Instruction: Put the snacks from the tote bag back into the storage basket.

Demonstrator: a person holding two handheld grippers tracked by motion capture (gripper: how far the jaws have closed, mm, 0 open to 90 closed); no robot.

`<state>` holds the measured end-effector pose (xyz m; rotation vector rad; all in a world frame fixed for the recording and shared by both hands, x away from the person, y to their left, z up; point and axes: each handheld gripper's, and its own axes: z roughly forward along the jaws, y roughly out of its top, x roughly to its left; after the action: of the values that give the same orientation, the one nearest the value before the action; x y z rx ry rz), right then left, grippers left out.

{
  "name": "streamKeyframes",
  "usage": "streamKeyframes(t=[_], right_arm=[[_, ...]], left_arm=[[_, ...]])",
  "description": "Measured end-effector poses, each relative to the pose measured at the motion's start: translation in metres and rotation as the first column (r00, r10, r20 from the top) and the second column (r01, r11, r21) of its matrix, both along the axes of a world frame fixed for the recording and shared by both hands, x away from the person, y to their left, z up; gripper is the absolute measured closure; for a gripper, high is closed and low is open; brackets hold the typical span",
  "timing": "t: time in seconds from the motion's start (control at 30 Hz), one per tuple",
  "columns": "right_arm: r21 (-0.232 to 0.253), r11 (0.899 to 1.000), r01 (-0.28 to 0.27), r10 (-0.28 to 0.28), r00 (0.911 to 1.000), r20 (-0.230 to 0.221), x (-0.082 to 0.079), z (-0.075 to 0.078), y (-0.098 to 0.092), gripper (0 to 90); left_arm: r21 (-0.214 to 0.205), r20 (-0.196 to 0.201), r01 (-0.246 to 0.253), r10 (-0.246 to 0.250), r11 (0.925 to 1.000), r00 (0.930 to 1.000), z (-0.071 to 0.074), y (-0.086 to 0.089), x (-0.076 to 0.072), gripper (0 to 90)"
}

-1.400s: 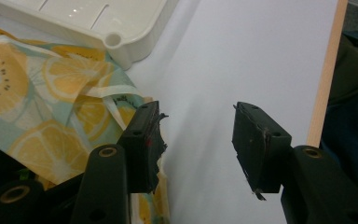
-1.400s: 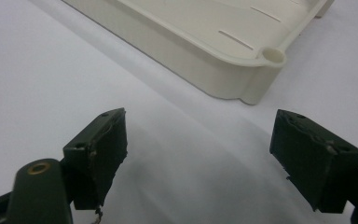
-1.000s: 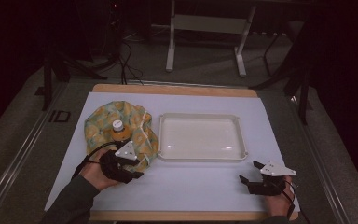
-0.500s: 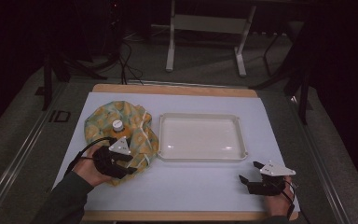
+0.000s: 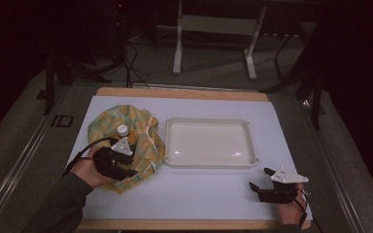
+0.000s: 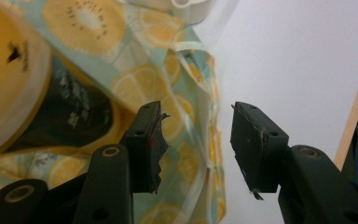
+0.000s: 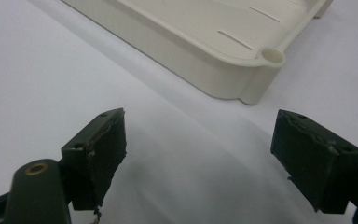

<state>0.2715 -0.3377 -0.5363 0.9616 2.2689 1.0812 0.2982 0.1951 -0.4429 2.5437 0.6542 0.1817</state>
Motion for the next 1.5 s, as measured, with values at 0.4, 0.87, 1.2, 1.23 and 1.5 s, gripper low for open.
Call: streamKeyframes(t=[0.4,0.87,1.2,1.23,1.5], right_arm=[[0.000,1.000,0.000,0.000,1.0000,0.000,0.000,0.000,0.000,17.6],[0.001,1.000,0.001,-0.001,1.0000,0.001,0.000,0.000,0.000,17.5],[-0.001,1.000,0.000,0.000,1.0000,0.001,0.000,0.000,0.000,17.5],[-0.002,1.000,-0.001,0.001,1.0000,0.000,0.000,0.000,0.000,17.5],[0.000,1.000,-0.001,0.001,1.0000,0.000,0.000,0.000,0.000,17.5]], left_arm=[[0.031,-0.006,-0.039,0.039,0.9988,0.9992,0.004,0.016,0.004,53.0],[0.063,-0.018,-0.086,0.087,0.9943,0.9960,0.008,0.029,0.012,52.6],[0.072,-0.014,-0.118,0.120,0.9904,0.9927,0.018,0.038,0.019,52.0],[0.073,-0.014,-0.123,0.124,0.9898,0.9922,0.019,0.040,0.020,52.0],[0.066,0.004,-0.146,0.146,0.9870,0.9892,0.031,0.046,0.024,50.0]])
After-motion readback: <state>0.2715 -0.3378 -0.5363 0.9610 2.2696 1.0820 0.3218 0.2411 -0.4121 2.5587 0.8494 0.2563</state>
